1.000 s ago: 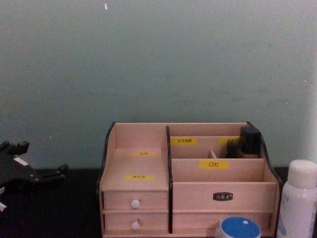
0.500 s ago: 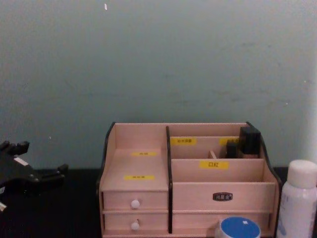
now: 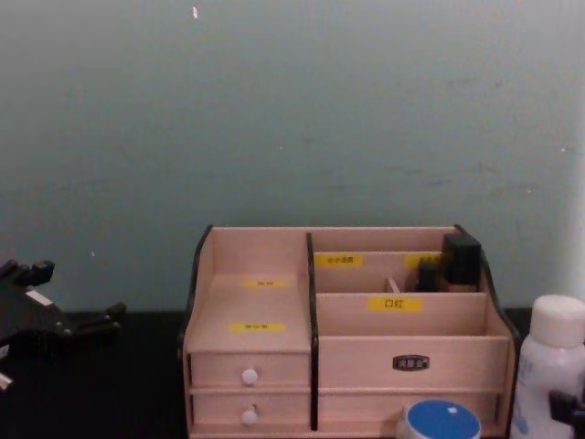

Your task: Pick up the facial cleanser and watermelon frost from the table and place them into the tiered storage box.

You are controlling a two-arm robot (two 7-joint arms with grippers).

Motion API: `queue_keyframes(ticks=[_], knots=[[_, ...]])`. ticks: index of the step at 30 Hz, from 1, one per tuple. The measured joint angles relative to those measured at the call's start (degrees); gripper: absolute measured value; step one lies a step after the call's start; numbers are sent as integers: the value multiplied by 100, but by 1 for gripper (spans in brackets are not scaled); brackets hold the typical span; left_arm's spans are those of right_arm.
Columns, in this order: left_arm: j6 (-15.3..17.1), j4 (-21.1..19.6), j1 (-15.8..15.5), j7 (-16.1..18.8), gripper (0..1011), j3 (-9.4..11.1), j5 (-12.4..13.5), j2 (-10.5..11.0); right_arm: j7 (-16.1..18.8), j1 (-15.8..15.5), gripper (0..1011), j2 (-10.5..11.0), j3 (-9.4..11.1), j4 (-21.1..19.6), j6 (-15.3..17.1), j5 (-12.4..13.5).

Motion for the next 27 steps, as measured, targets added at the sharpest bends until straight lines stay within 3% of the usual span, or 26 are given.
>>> queue_keyframes(ticks=[14, 20, 27], knots=[[0, 0, 0, 0, 1001, 0, 0, 0, 181, 419, 1002, -517, -85, 434, 22, -178], [0, 0, 0, 0, 1001, 0, 0, 0, 234, 496, 1003, -640, -70, 544, 20, -262], [0, 0, 0, 0, 1002, 0, 0, 0, 231, 488, 1002, -626, -67, 537, 17, -260]])
